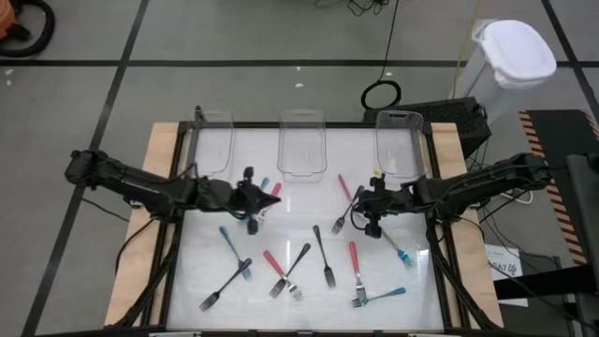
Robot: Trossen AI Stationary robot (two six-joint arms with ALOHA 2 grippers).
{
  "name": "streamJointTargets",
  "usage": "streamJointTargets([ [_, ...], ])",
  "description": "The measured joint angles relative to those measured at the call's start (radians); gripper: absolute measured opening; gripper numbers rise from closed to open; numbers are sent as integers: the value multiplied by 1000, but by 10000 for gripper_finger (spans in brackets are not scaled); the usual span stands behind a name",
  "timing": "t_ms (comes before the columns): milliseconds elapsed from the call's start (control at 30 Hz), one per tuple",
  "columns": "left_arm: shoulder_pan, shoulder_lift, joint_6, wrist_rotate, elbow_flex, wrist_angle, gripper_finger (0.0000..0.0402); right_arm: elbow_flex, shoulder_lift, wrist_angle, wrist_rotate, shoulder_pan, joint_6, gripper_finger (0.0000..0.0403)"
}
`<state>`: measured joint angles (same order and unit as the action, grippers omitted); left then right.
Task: Sort silverware by color (type)
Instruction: Put the pink fork into the left transparent bin
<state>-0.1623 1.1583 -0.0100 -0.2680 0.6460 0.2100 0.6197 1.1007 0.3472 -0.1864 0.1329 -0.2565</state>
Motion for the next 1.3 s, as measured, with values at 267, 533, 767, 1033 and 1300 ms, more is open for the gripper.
streamJointTargets([
  [267, 0, 99, -7, 55, 32, 3, 0, 0, 3, 37, 0, 0, -55, 27],
  [533, -2, 137, -11, 56, 32, 20, 0, 0, 94, 47, -51, 0, -105, 98],
  [767, -5, 138, -12, 56, 32, 38, 0, 0, 209, 34, -50, 5, -214, 137],
  [1033, -38, 138, -11, 56, 32, 46, 0, 0, 292, 16, -143, 68, -363, 144],
  [1300, -78, 138, -12, 55, 32, 44, 0, 2, 360, -31, -163, 80, -413, 144],
])
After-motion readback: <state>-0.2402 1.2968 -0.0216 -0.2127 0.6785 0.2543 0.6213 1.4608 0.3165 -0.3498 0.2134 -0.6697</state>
